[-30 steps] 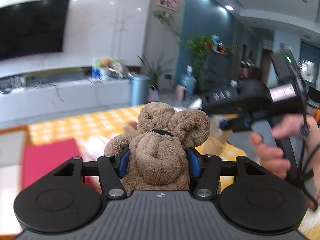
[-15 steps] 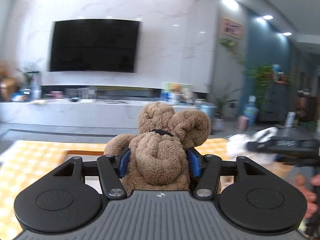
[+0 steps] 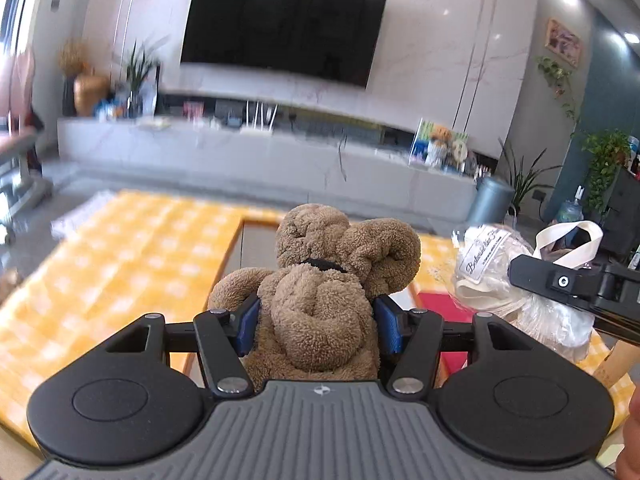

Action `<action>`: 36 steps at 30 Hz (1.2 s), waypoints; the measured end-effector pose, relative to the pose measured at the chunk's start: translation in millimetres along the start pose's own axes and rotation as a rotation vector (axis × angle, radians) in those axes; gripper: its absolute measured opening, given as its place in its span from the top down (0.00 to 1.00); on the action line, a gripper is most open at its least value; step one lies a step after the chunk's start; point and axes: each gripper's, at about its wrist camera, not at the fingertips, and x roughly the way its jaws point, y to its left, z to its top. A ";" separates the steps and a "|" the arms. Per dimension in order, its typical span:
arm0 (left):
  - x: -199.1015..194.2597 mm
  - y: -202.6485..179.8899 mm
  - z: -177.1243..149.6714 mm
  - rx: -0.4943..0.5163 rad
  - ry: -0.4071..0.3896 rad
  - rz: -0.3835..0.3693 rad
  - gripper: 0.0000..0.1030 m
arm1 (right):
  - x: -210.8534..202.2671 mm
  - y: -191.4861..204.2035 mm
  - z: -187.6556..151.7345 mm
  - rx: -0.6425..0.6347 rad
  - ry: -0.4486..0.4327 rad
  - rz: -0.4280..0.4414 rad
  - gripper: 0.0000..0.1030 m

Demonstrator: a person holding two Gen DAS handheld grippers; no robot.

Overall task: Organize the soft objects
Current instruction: 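Lift the teddy bear with the left tool while the right tool carries the bag toward the box, then lower the bear and bag into the cardboard box and open both tools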

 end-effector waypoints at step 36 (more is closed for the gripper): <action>-8.3 3.7 -3.8 0.083 0.014 0.270 0.05 | 51.9 1.3 -39.3 -0.044 0.146 0.085 0.55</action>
